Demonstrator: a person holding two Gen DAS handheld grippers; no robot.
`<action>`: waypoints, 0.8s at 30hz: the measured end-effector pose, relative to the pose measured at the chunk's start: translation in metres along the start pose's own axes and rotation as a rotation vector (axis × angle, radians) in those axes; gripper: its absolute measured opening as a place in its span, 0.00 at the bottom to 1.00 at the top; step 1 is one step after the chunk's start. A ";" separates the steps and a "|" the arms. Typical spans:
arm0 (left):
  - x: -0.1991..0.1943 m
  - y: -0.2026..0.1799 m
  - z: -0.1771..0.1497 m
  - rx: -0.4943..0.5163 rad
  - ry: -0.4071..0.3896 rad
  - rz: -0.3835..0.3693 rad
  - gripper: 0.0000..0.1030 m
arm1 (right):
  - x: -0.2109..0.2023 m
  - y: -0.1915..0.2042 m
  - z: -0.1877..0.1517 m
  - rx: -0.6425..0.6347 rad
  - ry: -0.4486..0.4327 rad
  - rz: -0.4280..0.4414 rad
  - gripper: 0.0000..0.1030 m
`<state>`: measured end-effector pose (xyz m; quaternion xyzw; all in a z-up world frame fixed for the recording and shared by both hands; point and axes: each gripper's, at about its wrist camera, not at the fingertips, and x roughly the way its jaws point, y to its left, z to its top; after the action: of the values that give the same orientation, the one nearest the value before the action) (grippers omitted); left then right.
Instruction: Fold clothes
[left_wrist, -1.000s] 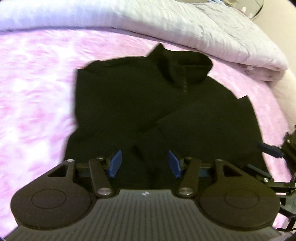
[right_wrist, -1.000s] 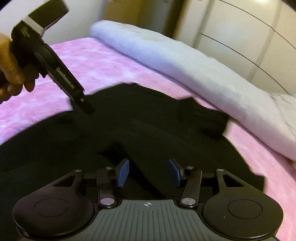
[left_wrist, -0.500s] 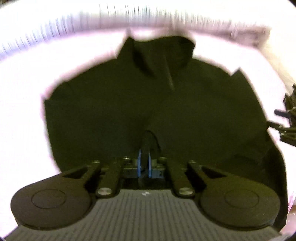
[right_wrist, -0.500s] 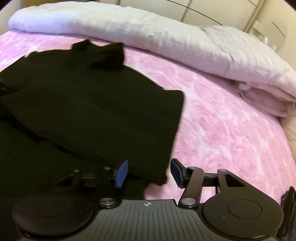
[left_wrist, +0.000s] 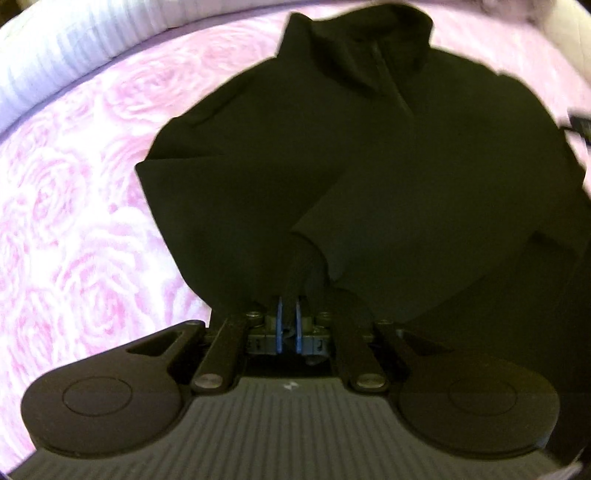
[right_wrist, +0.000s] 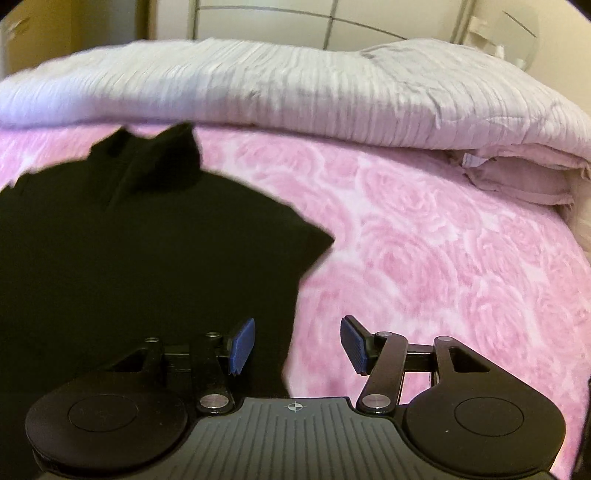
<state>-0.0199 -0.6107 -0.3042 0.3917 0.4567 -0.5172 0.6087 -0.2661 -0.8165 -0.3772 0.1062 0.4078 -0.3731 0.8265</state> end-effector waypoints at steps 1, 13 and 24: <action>0.003 -0.002 0.000 0.018 0.001 0.015 0.07 | 0.009 0.001 0.006 0.008 0.001 -0.003 0.54; -0.052 -0.041 0.048 0.102 -0.095 0.031 0.28 | -0.042 -0.030 -0.034 0.256 0.037 -0.043 0.54; -0.002 -0.212 0.214 0.385 -0.193 -0.258 0.32 | -0.016 -0.025 -0.070 0.305 0.057 0.158 0.50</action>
<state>-0.1971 -0.8472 -0.2443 0.3878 0.3358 -0.7029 0.4927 -0.3315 -0.7918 -0.4072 0.2727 0.3601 -0.3614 0.8157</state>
